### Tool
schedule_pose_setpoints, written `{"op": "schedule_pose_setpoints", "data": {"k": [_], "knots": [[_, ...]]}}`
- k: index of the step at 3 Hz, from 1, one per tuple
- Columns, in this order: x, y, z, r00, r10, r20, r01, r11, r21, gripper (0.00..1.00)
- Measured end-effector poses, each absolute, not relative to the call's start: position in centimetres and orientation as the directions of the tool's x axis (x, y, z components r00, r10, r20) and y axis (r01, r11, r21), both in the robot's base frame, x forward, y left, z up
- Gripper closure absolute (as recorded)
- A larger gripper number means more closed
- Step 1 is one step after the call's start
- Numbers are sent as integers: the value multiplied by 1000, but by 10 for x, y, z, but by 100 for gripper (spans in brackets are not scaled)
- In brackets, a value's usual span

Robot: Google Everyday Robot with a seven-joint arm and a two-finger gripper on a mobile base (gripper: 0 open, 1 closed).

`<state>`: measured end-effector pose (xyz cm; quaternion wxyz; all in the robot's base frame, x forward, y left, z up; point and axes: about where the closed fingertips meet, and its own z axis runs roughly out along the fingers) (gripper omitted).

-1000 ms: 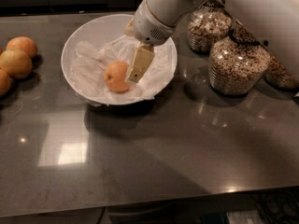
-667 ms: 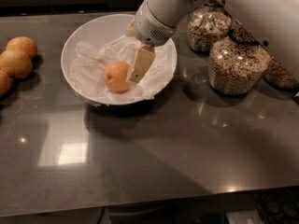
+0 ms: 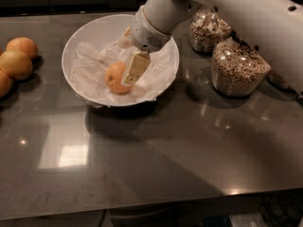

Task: Pick orange from white bowl

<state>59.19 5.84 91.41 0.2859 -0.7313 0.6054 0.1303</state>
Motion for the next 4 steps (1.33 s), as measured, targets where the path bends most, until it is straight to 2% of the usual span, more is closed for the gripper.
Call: {"op": "schedule_pose_setpoints", "data": {"k": [4], "knots": [[603,76,868,271,-771,-576,-960,-174,-219,27]]}}
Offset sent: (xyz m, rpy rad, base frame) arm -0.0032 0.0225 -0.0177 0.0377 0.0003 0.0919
